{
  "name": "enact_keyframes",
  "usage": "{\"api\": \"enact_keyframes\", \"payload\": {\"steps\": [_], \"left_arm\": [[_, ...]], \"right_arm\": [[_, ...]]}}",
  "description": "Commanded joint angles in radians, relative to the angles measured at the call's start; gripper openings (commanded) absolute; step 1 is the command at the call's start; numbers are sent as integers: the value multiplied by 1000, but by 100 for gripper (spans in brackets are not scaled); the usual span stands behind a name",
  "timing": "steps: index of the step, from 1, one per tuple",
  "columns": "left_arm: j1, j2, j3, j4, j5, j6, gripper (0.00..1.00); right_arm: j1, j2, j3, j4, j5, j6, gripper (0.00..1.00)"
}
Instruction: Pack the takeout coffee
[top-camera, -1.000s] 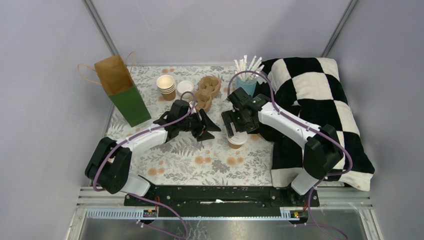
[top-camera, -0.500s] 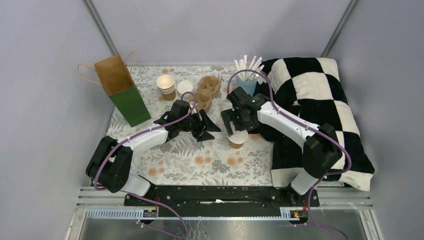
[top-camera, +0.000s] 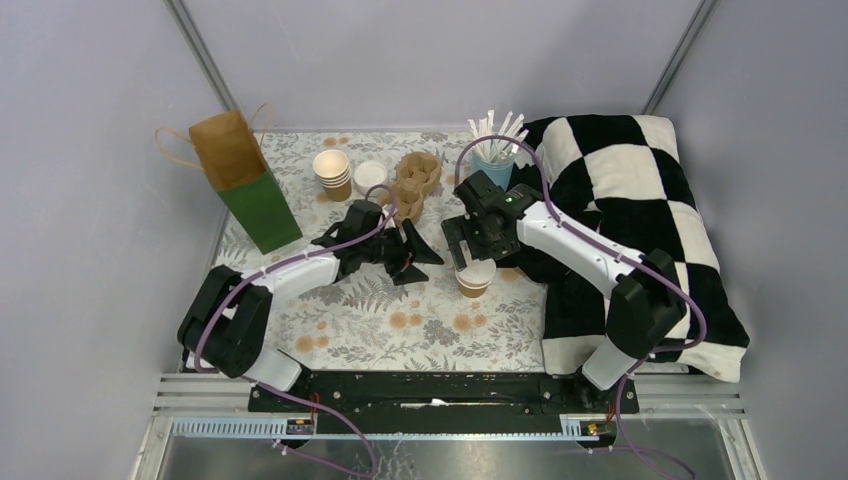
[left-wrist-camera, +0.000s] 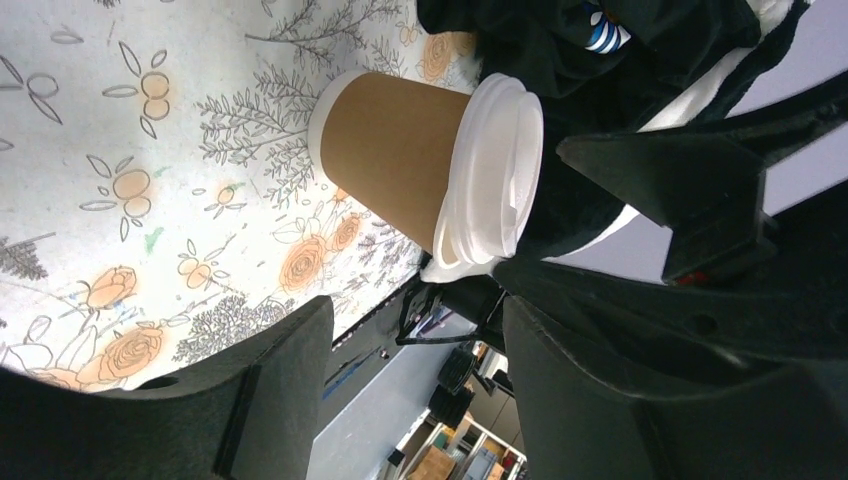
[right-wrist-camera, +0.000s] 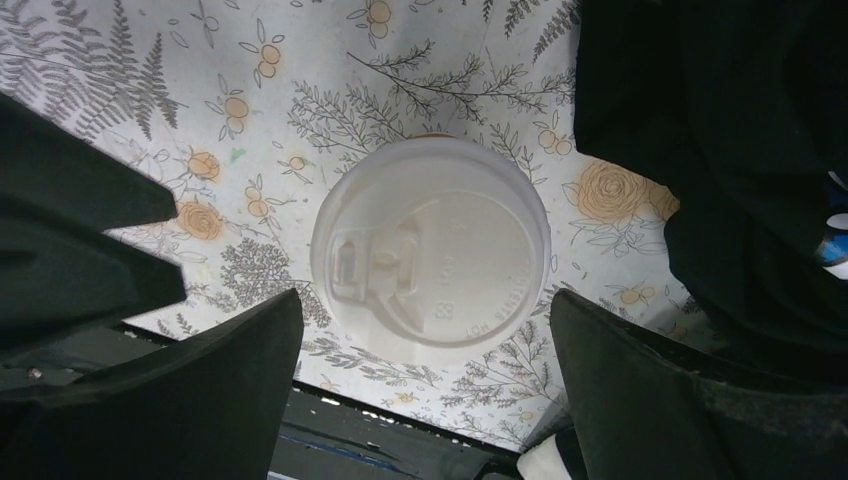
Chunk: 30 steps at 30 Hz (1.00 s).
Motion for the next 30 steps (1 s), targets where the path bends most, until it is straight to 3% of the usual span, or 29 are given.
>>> {"api": "enact_keyframes", "payload": {"steps": [1,3,7,10,21,30], "left_arm": [[17,23,67,52,22,29,69],[25,40,87,58,21,26,74],[12,97,153,60,20,17,85],[-9,152,189,69,31,22,87],[-56,262,249,43,61,85,84],[-69,247,204,53,48,90,81]], "right_arm": [[2,-108,59,-59,-14,23,100],[-43,-146,39,-54,-87,25,100],[-241,-197,-47,26,-379,61,100],[-309,-171,-62,38,-479,65,100],[-365,-141,-207,68,-512,47,100],[-362,-138,-274,111,-542,43,96]]}}
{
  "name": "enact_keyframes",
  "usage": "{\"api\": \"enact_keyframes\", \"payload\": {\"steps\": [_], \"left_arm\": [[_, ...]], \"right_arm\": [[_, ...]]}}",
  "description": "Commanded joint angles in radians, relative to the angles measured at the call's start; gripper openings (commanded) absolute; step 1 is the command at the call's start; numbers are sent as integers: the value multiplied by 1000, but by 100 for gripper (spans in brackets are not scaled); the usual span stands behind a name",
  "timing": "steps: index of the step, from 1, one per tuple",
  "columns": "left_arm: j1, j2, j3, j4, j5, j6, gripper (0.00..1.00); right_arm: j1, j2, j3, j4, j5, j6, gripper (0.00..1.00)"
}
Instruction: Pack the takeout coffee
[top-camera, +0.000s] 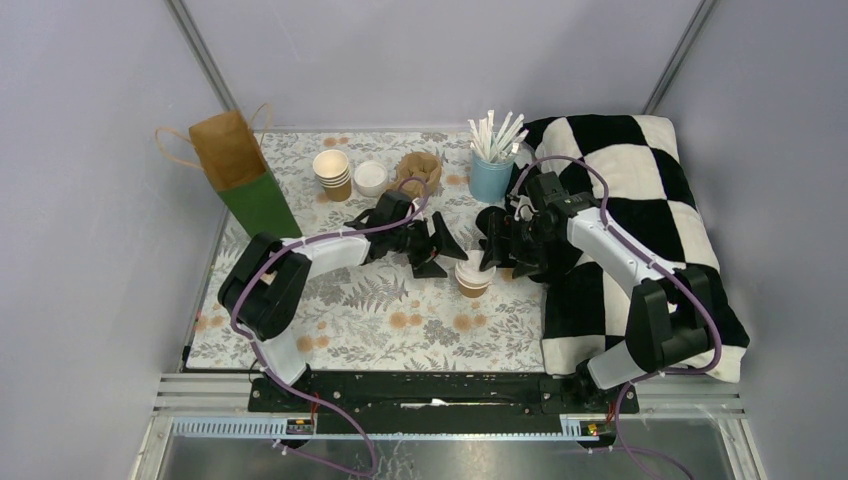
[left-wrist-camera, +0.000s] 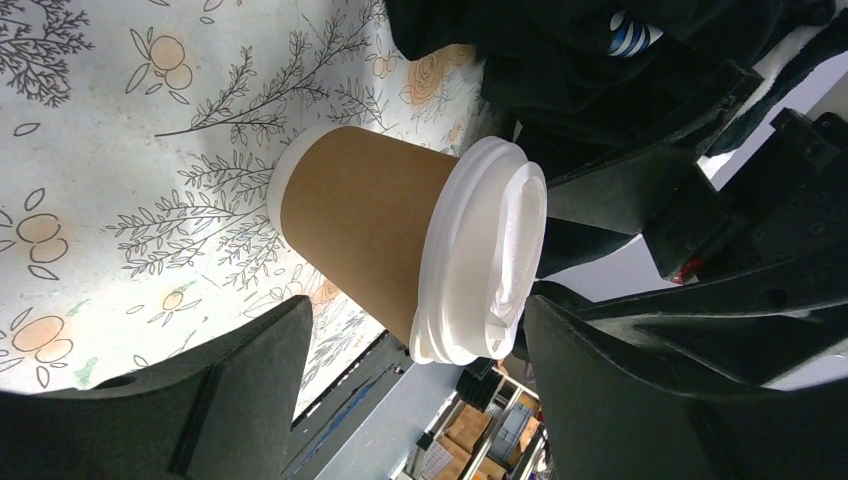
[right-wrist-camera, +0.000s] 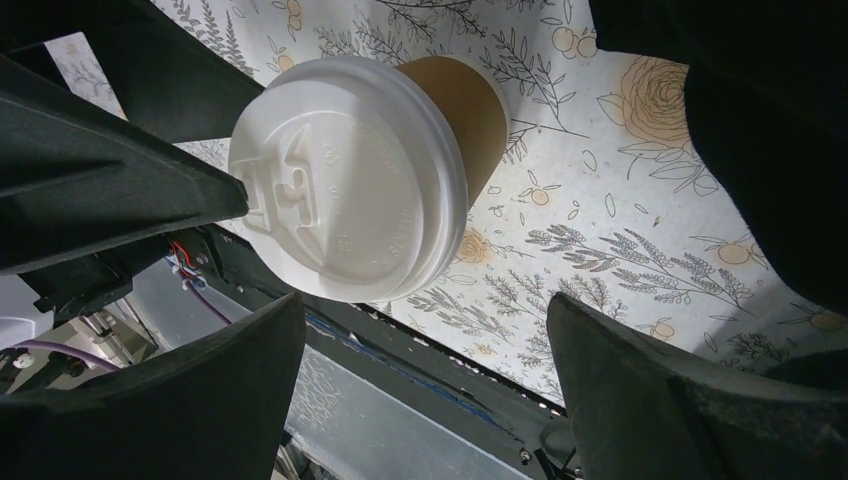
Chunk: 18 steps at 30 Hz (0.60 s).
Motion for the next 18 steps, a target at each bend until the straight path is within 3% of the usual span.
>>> {"api": "enact_keyframes", "payload": {"steps": [1,11,18], "left_arm": [[2,-21,-6,34,13,27,80],[-9,-34,-31,43,12,18,68],[-14,-55,-45,43,16,15,67]], "right_arm": [[2,5,-22,35,-43,-11,95],[22,18,-43,55,-29,-11,93],[22,5,-58,60,-3,-2,92]]}}
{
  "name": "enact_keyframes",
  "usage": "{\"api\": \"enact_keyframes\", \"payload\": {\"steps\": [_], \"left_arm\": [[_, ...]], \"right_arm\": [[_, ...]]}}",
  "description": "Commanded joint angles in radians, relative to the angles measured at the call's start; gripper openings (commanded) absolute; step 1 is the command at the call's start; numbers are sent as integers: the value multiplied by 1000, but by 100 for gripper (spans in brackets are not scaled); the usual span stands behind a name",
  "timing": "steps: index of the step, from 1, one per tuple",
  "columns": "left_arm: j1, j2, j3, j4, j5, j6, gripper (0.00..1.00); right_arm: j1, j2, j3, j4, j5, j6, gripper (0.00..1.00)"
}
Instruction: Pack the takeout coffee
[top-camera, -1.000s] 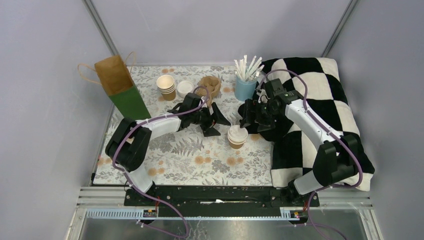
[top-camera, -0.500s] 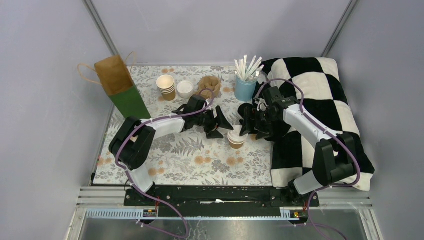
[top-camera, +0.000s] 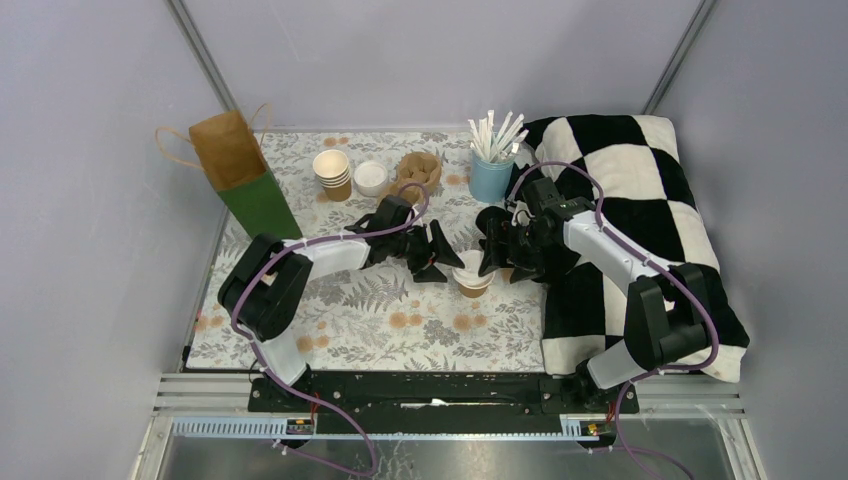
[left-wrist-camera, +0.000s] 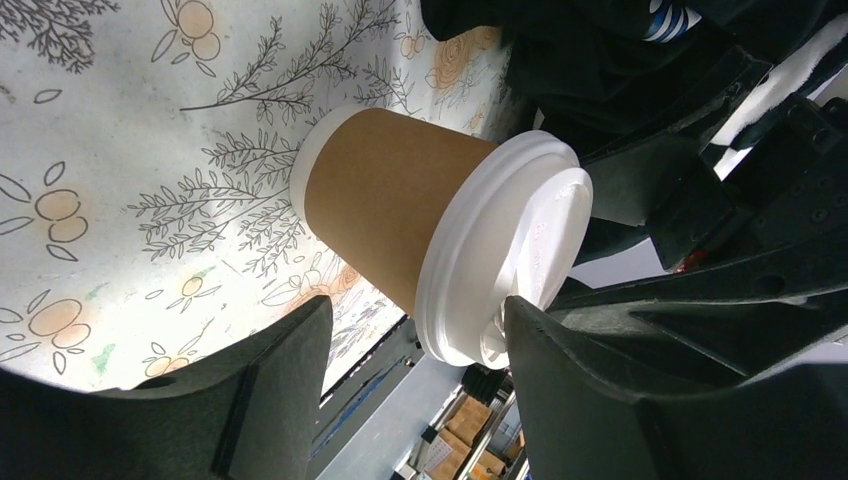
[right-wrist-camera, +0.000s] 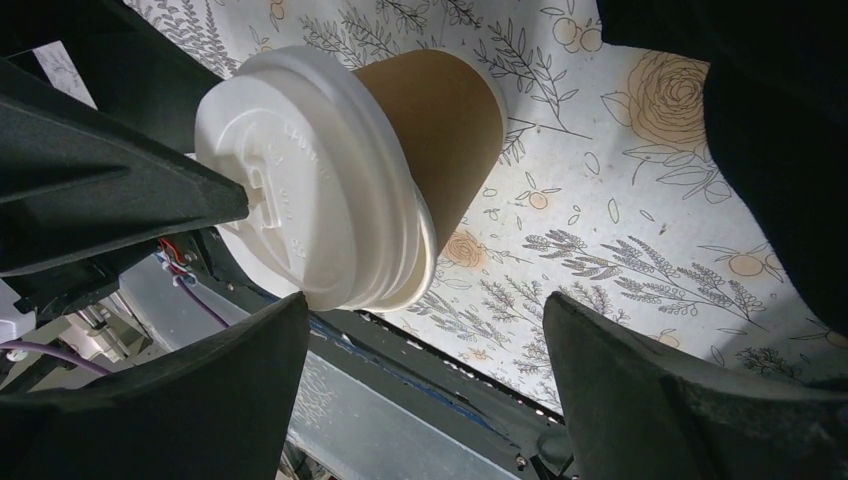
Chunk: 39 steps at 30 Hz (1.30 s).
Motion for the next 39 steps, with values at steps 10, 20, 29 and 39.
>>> {"api": "enact_keyframes", "payload": {"steps": [10,20,29,39], "left_arm": [[-17,-45,16,36,27,14,66],[-24,-33,33,36,42,20,66],[-30,-20,56,15,45,35,66],[-47,0,89,-21,32,56,66]], "right_arm": [[7,-62,-21,19,50,41,82],[7,-94,-30,37,51,69,67],[4,-78,-38,48,70,82,59],[4,-46,-7,71,19,106,67]]}}
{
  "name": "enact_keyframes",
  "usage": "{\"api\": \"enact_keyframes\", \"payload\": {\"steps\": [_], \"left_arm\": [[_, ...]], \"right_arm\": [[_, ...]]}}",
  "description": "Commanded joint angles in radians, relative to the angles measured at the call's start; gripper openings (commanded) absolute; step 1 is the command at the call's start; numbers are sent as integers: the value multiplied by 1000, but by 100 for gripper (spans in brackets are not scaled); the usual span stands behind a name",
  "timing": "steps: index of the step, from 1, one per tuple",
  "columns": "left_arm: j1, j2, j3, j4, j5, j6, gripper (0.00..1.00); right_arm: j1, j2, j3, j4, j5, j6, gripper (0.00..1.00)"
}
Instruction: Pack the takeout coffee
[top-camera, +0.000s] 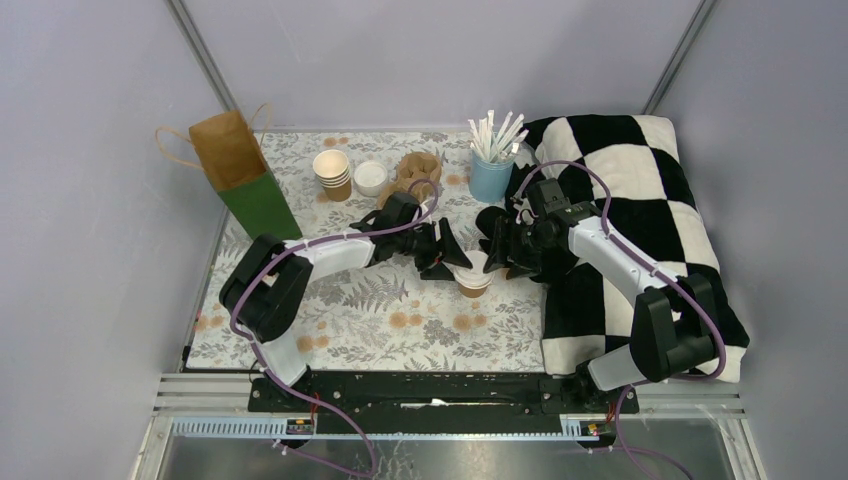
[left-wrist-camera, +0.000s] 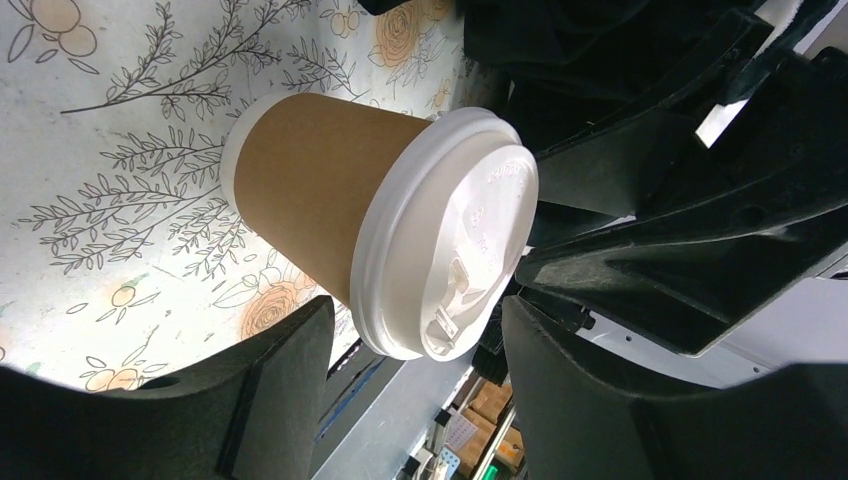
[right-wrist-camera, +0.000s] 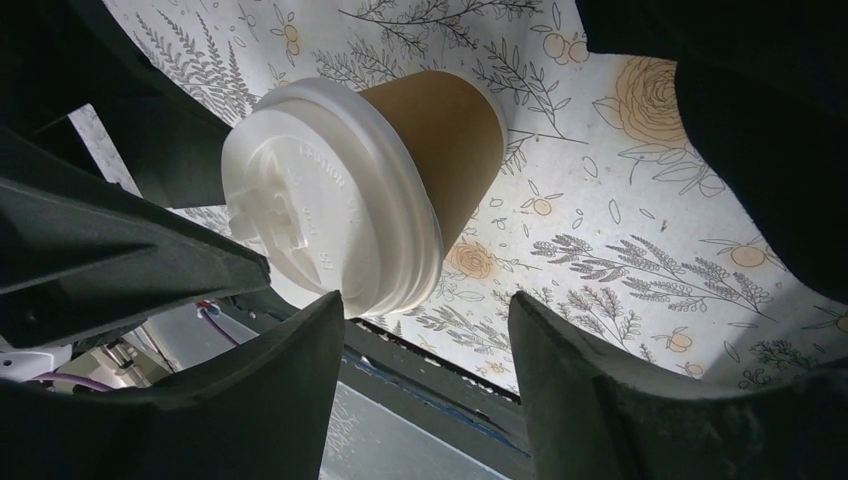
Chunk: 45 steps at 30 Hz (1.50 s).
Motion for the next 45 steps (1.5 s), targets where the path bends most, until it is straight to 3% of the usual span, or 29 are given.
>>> {"api": "enact_keyframes", "payload": {"steps": [1,8,20,31,39,42,45], "left_arm": [[-13,6,45,-15,8,29,65],[-23,6,56,-52,-1,48,63],[-27,10,62,-68,3,62,63],[11,21,134,-55,22,38,78],[7,61,195,-176,-21,120,64],[2,65,178,-181,-14,131,57],[1,55,159,-181,-20,136,55]], "right_arm": [[4,21,29,29,-22,19,65],[4,19,10,38,-16,24,62],[4,-10,-39,35,1,10,46],[4,-8,-20,39,-21,10,41],[4,-9,-11,30,-47,10,48],[4,-18,-14,14,-53,18,56],[4,-28,-7,-18,-43,73,71]]}}
